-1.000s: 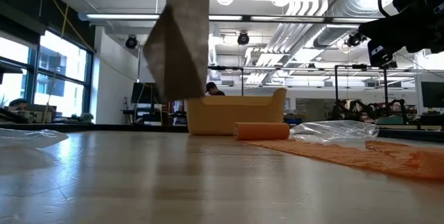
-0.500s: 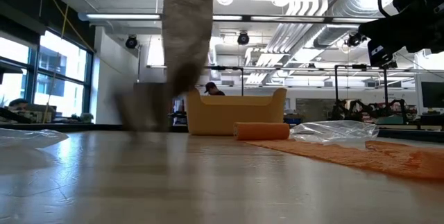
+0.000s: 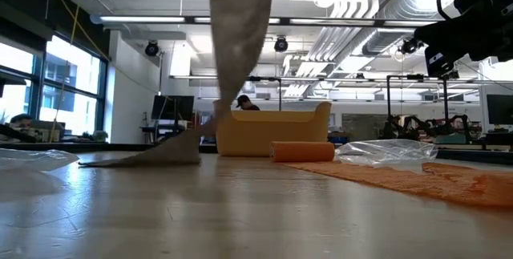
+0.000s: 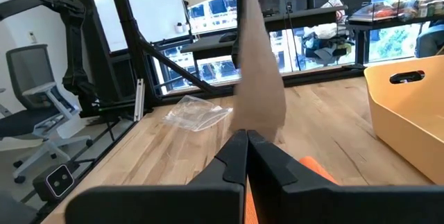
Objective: Roll bandage
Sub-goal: Roll the brown bandage
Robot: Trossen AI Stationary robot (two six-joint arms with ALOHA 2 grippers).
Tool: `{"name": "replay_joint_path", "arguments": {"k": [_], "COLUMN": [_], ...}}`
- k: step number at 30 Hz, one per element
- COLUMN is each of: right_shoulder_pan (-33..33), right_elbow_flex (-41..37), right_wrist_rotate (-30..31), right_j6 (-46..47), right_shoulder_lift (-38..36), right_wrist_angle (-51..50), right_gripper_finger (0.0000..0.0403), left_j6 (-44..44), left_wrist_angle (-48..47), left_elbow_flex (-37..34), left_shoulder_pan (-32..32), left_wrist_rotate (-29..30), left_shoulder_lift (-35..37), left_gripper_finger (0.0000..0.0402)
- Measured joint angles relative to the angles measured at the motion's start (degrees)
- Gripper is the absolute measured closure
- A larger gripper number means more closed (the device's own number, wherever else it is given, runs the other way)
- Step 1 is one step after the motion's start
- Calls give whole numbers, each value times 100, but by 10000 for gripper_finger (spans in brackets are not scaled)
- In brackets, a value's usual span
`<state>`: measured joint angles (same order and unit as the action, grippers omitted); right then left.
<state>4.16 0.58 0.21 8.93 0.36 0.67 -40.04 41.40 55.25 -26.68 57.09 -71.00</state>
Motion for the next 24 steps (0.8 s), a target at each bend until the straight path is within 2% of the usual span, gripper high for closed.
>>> {"name": "replay_joint_path", "arguments": {"k": [4, 8, 13, 16, 19, 20, 23, 24], "right_shoulder_pan": [0, 1, -2, 1, 1, -4, -14, -19], "right_elbow_flex": [-2, -1, -2, -2, -2, -2, -2, -2], "right_wrist_rotate": [0, 0, 26, 24, 65, 234, 1363, 1512], "right_j6": [0, 0, 100, 801, 2300, 2646, 3007, 3059], "right_shoulder_lift": [0, 0, 0, 0, 2, 0, 2, 5], "right_wrist_angle": [1, -1, 46, 78, 308, 455, 854, 941], "right_gripper_finger": [402, 402, 402, 402, 402, 402, 402, 402], "left_j6": [-347, -263, 51, 355, 778, 921, 1382, 1522], "left_wrist_angle": [-7, -539, -1242, -1679, -2158, -2284, -2681, -2720], "left_elbow_flex": [352, 741, 897, 897, 896, 895, 877, 799], "left_shoulder_pan": [-147, -205, -136, 0, 185, 256, 441, 483], "left_wrist_rotate": [-282, -758, -795, -795, -807, -835, -880, -878], "left_shoulder_lift": [52, 50, 49, 46, 46, 46, 46, 49], "left_gripper_finger": [400, 401, 401, 401, 401, 401, 401, 401]}}
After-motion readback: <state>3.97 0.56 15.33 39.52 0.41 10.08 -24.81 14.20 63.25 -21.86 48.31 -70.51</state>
